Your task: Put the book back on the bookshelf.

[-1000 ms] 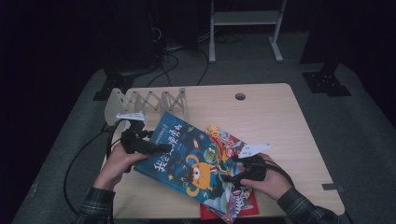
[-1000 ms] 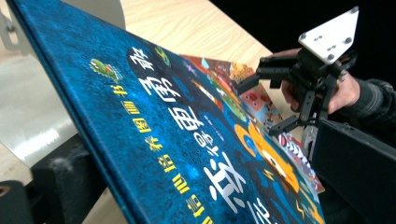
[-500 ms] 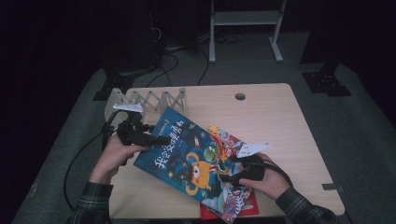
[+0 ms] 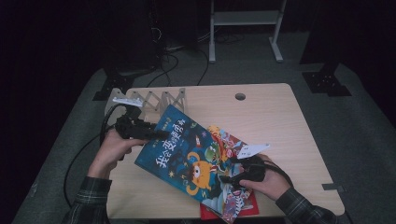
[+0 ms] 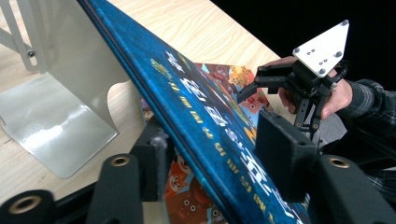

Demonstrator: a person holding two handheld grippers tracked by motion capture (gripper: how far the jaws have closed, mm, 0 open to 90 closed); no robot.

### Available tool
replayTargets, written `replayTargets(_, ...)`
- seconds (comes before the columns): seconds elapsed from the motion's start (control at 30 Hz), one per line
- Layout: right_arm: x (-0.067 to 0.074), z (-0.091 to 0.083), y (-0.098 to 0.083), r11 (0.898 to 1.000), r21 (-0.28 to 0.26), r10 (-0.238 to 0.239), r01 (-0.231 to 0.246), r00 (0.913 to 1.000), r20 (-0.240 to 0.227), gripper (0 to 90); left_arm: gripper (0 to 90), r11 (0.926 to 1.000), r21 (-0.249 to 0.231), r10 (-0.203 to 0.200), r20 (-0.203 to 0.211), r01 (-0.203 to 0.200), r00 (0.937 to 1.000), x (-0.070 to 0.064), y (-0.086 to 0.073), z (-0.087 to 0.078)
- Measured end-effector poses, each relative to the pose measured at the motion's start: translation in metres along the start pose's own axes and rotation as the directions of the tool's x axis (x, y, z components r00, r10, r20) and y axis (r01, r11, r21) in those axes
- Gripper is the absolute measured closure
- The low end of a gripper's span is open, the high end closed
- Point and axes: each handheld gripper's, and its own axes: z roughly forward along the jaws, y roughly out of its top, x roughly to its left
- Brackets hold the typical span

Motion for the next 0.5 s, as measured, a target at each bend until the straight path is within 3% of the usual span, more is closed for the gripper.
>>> replayTargets(0.17, 0.002, -0.001, 0.000, 1.000, -0.002, -0.019, 0.019, 0.9998, 0.005, 13.6, 58.2, 0.9998, 0.021, 0.003, -0.010, -0.002, 1.0000, 0.000, 0.004, -0.002)
replayTargets(0.33, 0.001, -0.004, 0.000, 1.000, 0.011, -0.029, 0.029, 0.9996, 0.003, 18.1, 60.1, 0.9995, 0.033, -0.001, -0.002, 0.001, 1.0000, -0.001, 0.007, -0.002)
replayTargets(0.4, -0.003, -0.008, -0.002, 0.997, 0.039, -0.062, 0.061, 0.9977, 0.026, 27.2, 60.8, 0.9994, 0.035, -0.009, 0.005, 0.009, 0.9999, -0.001, 0.009, -0.002)
replayTargets(0.47, -0.008, -0.012, -0.002, 0.997, 0.062, -0.057, 0.054, 0.9977, 0.038, 28.0, 62.0, 0.9990, 0.041, -0.020, 0.005, 0.020, 0.9998, -0.001, 0.012, -0.002)
replayTargets(0.5, -0.011, -0.015, -0.002, 0.998, 0.054, -0.032, 0.029, 0.9985, 0.044, 29.5, 62.6, 0.9984, 0.049, -0.031, 0.007, 0.030, 0.9995, -0.002, 0.015, -0.001)
